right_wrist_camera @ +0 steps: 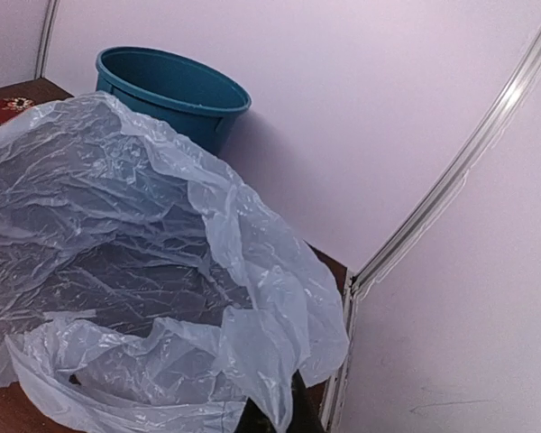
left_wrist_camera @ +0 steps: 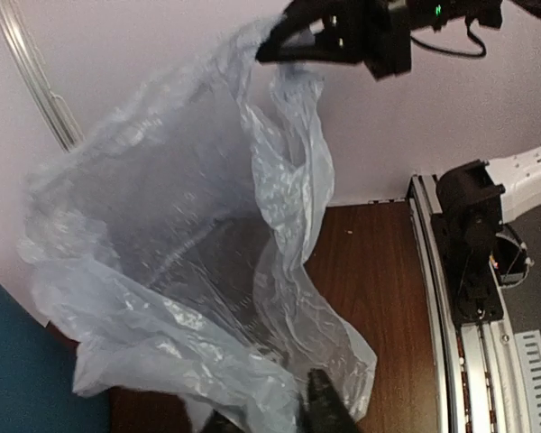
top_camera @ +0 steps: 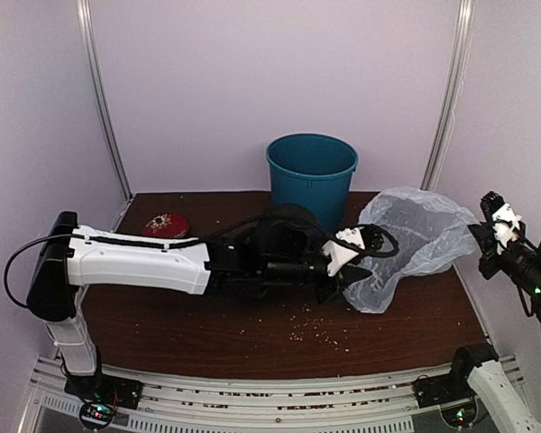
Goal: Put the trash bags into the trash bin
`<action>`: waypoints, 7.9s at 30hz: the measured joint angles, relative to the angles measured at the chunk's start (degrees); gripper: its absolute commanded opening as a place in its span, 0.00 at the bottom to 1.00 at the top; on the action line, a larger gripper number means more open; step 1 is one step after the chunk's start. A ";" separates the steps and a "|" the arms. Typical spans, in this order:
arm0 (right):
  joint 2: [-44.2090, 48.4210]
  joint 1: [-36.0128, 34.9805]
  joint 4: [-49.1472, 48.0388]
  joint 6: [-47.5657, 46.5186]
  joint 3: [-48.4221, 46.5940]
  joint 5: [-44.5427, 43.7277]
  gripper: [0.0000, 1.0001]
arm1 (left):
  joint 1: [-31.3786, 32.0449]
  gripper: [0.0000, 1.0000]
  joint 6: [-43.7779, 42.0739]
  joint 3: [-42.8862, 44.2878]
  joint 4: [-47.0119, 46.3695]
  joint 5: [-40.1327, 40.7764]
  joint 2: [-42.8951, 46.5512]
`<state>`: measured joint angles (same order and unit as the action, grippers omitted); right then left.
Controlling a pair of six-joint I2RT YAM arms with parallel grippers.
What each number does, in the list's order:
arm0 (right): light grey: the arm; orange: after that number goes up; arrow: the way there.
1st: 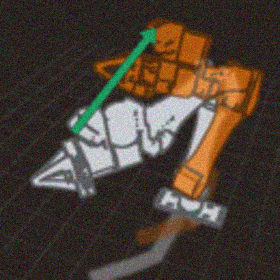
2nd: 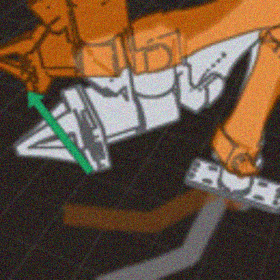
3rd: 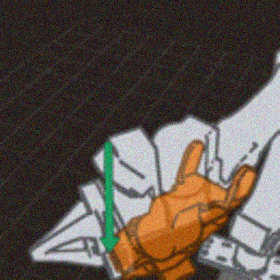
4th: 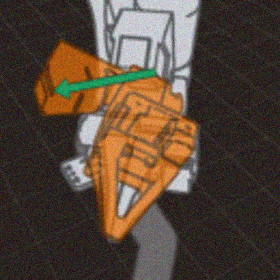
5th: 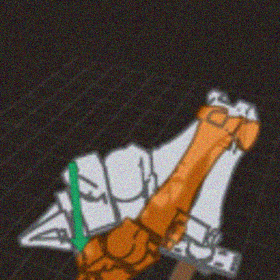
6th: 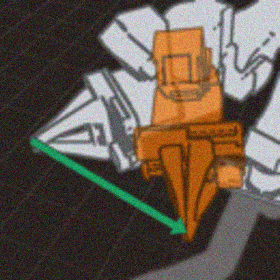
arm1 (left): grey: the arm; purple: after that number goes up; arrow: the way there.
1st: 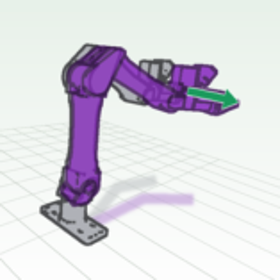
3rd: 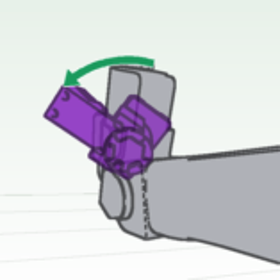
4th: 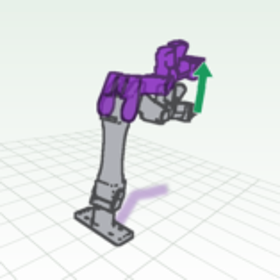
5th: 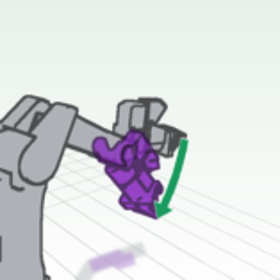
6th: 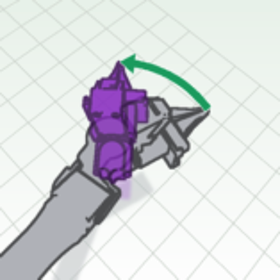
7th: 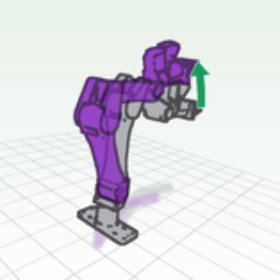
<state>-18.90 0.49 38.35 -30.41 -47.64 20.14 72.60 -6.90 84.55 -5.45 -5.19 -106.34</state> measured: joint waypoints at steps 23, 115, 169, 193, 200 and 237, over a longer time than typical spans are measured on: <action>-23.34 0.94 -26.10 23.39 0.90 -27.61 0.00 | -12.26 0.78 13.81 7.61 14.88 26.12 12.98; -10.64 11.47 -27.74 24.63 10.40 -5.11 0.00 | -34.64 0.14 30.40 39.32 41.48 4.63 -16.04; -10.64 11.78 -27.78 24.63 10.40 -9.88 0.00 | -26.40 0.00 28.35 24.61 65.57 -11.30 10.38; -10.08 12.90 -27.82 24.65 10.40 -9.79 0.00 | -26.40 0.37 31.65 34.27 61.18 -16.31 0.68; -10.23 13.00 -28.39 25.66 10.40 -11.17 0.00 | -26.40 0.45 31.67 34.23 60.06 -14.03 1.25; -19.56 13.07 -14.03 27.39 -37.11 2.43 0.00 | 15.76 0.87 -7.52 23.98 8.31 43.28 -11.52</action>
<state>-38.46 13.56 24.32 -3.03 -84.75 22.57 88.36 -14.41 108.53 2.85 38.09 -117.86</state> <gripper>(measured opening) 0.014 0.878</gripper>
